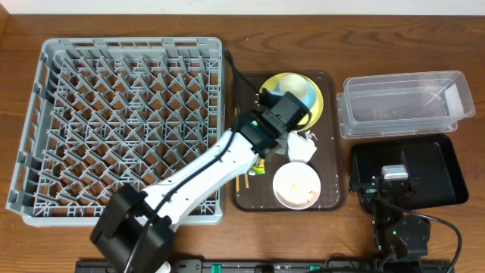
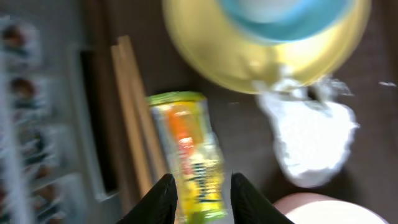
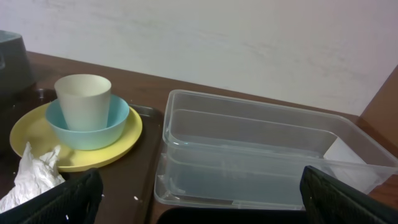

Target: Sort waste into correct bins and load items into the dishwasher rack

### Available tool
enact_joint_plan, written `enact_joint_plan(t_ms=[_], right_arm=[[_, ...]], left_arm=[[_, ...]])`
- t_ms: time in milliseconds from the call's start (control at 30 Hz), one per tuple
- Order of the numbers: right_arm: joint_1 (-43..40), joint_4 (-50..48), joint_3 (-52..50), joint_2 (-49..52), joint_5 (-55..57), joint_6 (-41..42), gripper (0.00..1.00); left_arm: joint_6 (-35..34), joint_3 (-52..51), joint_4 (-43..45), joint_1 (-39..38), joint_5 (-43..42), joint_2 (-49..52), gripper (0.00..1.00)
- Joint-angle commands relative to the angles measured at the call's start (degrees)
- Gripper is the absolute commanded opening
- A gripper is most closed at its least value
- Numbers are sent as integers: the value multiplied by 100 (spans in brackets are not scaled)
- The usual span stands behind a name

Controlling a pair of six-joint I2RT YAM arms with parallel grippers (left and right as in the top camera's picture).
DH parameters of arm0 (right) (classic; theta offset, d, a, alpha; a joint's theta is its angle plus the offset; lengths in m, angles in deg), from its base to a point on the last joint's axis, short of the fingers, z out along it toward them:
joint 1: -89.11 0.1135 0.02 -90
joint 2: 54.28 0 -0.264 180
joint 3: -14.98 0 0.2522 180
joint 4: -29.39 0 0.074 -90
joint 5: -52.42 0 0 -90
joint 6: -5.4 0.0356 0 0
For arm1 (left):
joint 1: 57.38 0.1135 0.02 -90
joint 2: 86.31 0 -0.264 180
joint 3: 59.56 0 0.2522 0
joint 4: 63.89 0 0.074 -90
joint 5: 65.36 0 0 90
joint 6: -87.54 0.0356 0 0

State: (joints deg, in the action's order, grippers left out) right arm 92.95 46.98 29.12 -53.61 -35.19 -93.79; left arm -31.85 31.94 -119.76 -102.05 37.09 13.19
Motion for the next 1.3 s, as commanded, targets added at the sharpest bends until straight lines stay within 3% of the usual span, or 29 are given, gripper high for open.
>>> enact_joint_plan(t_ms=[0,600,1000,1267], right_arm=[[37,20,-9,-28,57,103,99],[37,20,-9,-28,57,103,99],[37,20,-9,-28,57,103,99],[37,20,-9,-28,57,103,99]], left_arm=[[-271,-83,-149,168,361,177,32],[-754,-258,-90,216,105,1300,32],[-780,-262,531,210,-990,1333,32],[-535,-260,660,227,-940,1320,36]])
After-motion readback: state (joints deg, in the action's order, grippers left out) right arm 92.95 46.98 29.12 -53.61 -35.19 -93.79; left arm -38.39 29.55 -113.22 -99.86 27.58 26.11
